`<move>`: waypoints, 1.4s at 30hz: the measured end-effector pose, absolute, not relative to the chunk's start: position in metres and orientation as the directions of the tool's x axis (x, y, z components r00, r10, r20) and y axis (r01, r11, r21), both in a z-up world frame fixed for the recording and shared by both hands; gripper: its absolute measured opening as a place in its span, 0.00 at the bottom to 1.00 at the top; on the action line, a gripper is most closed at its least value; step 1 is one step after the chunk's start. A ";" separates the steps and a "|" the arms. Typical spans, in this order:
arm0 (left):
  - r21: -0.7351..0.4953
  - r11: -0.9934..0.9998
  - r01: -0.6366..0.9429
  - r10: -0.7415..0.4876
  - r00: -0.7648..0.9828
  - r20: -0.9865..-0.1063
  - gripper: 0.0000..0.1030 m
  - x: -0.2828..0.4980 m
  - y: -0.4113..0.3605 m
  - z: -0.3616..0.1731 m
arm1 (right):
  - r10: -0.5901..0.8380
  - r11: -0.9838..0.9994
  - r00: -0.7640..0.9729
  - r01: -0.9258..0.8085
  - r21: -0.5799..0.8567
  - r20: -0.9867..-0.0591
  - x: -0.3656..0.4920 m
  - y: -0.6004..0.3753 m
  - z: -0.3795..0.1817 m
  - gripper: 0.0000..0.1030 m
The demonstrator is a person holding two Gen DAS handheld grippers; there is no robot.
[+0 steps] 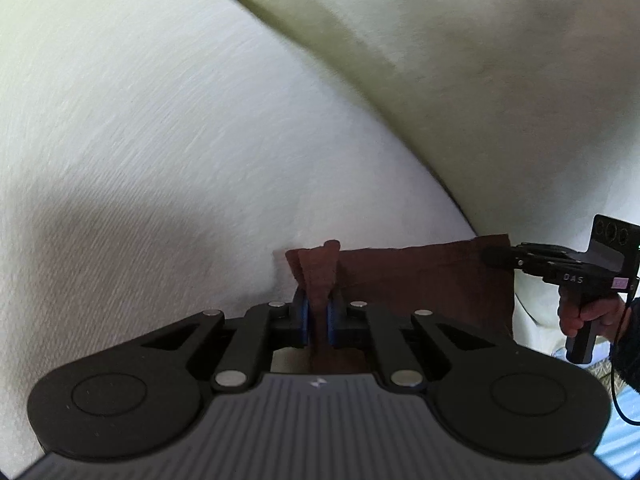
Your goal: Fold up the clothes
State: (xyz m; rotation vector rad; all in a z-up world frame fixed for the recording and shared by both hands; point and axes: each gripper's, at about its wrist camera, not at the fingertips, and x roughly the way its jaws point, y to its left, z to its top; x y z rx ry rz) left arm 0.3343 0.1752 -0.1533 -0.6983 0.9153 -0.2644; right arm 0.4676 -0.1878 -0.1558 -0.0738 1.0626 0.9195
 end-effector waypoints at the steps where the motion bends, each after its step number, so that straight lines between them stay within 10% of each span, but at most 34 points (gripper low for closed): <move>1: -0.654 0.754 -0.061 -0.494 0.602 -0.627 0.06 0.333 0.175 -0.148 | 0.619 0.632 0.169 -0.687 0.358 -0.767 0.464 -0.190 -0.149 0.06; 19: -0.531 0.831 0.168 -0.499 0.648 -0.576 0.06 0.212 0.099 -0.053 | 0.700 0.519 0.188 -0.797 0.310 -0.688 0.321 -0.274 -0.071 0.06; 34: -0.500 0.847 0.180 -0.500 0.589 -0.635 0.07 0.107 0.038 -0.089 | 0.653 0.480 0.146 -0.839 0.256 -0.743 0.169 -0.317 -0.110 0.07; 39: -0.382 0.886 0.263 -0.464 0.522 -0.716 0.48 0.093 0.018 -0.077 | 0.514 0.420 0.184 -0.905 0.059 -0.838 0.131 -0.310 -0.120 0.39; 42: -0.301 0.895 0.330 -0.430 0.456 -0.779 0.52 0.079 0.005 -0.061 | 0.460 0.341 0.174 -0.940 -0.008 -0.871 0.108 -0.311 -0.112 0.41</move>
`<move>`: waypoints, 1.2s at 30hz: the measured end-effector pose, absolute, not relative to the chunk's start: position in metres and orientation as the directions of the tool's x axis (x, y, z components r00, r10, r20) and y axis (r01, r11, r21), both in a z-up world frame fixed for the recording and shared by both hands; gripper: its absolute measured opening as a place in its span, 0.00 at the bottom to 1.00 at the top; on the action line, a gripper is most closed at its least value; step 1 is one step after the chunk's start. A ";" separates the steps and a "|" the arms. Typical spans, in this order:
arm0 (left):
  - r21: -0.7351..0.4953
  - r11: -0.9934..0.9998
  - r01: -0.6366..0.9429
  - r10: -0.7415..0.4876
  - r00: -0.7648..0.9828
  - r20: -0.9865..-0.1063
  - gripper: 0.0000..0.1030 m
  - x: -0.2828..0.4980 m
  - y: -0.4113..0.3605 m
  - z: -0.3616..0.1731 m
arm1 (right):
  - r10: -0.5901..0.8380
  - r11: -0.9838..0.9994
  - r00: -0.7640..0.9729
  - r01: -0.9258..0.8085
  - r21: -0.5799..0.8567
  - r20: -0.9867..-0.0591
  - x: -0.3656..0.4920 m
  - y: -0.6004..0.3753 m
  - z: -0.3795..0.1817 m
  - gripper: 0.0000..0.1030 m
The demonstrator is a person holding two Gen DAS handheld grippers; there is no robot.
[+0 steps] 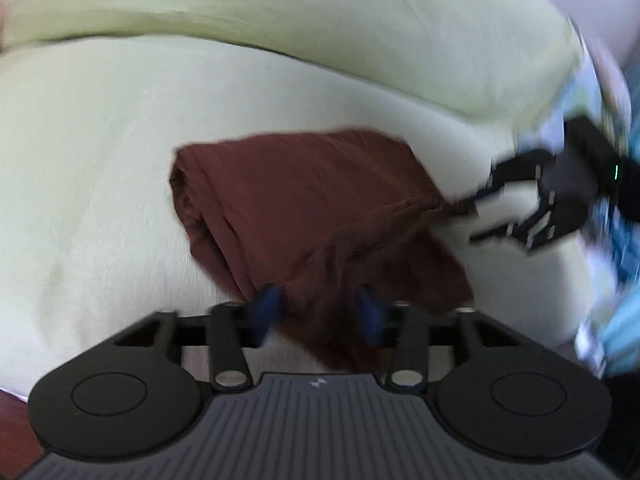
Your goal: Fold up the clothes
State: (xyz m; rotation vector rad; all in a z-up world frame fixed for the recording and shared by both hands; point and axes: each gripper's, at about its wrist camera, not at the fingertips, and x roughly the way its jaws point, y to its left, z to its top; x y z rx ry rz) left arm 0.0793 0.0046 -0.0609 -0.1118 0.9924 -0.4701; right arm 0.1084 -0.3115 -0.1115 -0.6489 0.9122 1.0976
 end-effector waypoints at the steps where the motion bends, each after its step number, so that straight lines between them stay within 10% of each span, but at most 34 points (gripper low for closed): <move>1: -0.279 0.894 0.351 -0.418 0.429 -0.801 0.52 0.073 0.000 -0.055 | 0.448 0.334 0.162 -0.943 -0.003 -0.879 0.103 -0.313 -0.107 0.41; 13: 0.016 0.947 0.321 -0.144 0.469 -0.872 0.58 0.091 -0.044 0.012 | 0.405 0.852 0.340 -0.478 0.215 -0.849 0.099 -0.306 -0.029 0.35; 22: 0.048 0.812 0.581 -0.252 0.423 -0.870 0.59 0.110 -0.072 -0.016 | 0.356 0.917 0.451 0.000 0.399 -0.818 0.090 -0.309 -0.067 0.35; 25: 0.057 0.813 0.579 -0.280 0.475 -0.834 0.60 0.112 -0.065 -0.020 | 0.363 0.891 0.572 0.017 0.453 -0.735 0.075 -0.305 -0.073 0.05; 36: 0.225 0.754 0.617 -0.279 0.611 -0.741 0.61 0.027 -0.052 -0.030 | 0.328 0.737 0.690 0.240 0.632 -0.645 -0.014 -0.317 -0.115 0.32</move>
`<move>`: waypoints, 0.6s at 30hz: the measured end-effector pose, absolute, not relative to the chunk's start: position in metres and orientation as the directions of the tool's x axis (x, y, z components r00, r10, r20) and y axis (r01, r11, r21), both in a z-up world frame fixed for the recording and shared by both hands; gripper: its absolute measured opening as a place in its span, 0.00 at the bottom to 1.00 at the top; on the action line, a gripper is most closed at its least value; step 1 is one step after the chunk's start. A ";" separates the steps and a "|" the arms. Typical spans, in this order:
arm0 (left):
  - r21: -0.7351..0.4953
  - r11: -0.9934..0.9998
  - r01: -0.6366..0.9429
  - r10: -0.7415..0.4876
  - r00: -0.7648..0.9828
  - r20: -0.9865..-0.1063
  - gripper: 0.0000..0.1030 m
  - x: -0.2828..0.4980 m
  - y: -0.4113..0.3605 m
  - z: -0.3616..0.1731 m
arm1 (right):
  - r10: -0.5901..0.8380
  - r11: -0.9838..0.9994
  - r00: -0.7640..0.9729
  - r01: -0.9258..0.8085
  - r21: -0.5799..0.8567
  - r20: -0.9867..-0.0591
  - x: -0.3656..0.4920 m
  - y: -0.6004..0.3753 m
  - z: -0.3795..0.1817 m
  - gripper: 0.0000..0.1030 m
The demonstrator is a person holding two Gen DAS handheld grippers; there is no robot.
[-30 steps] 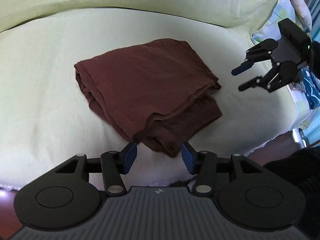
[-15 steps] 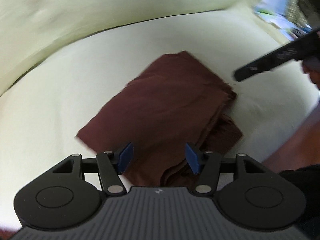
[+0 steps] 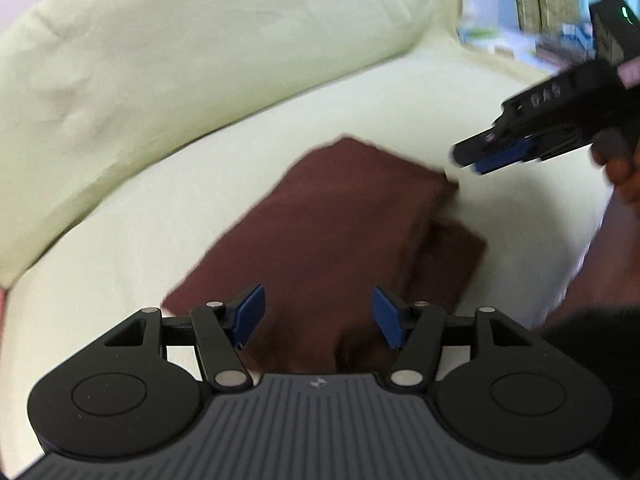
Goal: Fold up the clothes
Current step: 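Grasp the folded shorts edge with the right gripper while the left gripper hovers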
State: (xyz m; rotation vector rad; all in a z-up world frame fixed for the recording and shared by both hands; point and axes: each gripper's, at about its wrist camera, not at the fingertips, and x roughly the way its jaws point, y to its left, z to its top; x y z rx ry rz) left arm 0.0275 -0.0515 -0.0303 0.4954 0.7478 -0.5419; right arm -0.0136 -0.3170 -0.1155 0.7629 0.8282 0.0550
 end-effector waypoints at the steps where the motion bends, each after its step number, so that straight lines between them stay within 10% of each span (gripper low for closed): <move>1: 0.218 0.743 0.633 -0.300 0.606 -0.736 0.62 0.019 -0.053 -0.027 | 0.348 0.689 0.693 0.268 0.673 -0.632 -0.023 -0.322 -0.118 0.32; 18: 0.306 0.690 0.656 -0.230 0.600 -0.767 0.61 0.040 -0.082 -0.074 | 0.375 0.350 0.708 0.489 0.799 -0.598 0.012 -0.333 -0.192 0.52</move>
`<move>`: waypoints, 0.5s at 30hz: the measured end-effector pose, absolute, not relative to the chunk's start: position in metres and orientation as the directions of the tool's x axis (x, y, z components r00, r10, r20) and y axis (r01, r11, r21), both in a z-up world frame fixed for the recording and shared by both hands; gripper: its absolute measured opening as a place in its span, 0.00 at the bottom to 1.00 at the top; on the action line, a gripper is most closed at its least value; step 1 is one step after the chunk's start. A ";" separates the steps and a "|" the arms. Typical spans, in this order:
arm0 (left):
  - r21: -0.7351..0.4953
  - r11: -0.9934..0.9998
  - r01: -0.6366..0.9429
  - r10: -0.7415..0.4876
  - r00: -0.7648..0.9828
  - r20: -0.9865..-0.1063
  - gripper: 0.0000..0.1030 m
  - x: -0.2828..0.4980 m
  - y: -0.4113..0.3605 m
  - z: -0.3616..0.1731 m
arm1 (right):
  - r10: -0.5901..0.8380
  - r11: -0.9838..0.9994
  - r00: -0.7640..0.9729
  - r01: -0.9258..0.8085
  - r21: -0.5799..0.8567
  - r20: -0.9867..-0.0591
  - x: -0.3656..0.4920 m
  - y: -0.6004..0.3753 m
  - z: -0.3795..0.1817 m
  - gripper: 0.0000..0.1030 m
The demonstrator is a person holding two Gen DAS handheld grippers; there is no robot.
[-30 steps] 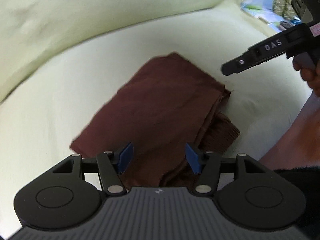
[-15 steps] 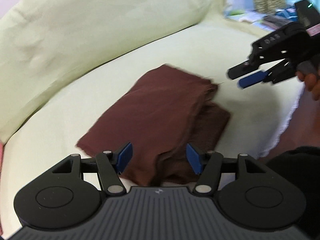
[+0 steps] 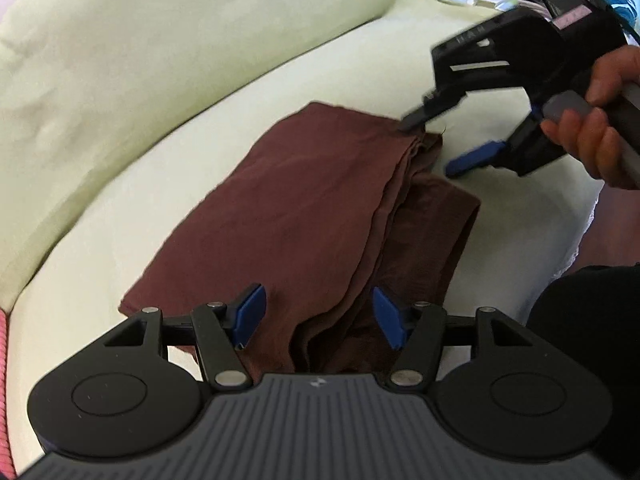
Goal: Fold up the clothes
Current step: 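Grasp the folded shorts edge with the right gripper while the left gripper hovers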
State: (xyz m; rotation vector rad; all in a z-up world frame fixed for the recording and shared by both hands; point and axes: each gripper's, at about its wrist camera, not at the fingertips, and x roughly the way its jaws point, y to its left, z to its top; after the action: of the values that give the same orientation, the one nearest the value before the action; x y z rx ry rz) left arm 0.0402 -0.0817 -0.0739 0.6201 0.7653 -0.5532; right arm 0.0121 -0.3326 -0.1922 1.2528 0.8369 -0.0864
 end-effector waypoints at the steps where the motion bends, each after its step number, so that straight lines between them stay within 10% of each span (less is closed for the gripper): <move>1: 0.321 0.678 0.662 -0.220 0.598 -0.770 0.61 0.040 -0.081 -0.078 | 0.370 0.353 0.712 0.485 0.800 -0.596 0.016 -0.330 -0.192 0.52; 8: 0.404 0.583 0.705 -0.222 0.617 -0.755 0.52 0.030 -0.081 -0.088 | 0.334 0.358 0.727 0.490 0.794 -0.600 0.032 -0.315 -0.192 0.47; 15: 0.541 0.412 0.733 -0.201 0.652 -0.731 0.19 0.012 -0.090 -0.095 | 0.319 0.331 0.738 0.501 0.800 -0.595 0.035 -0.316 -0.198 0.43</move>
State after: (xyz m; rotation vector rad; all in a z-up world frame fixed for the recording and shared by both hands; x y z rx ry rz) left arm 0.0123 -0.0897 -0.0948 0.9788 0.6317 -0.6389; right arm 0.0349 -0.3156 -0.1980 1.2649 0.7844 -0.1362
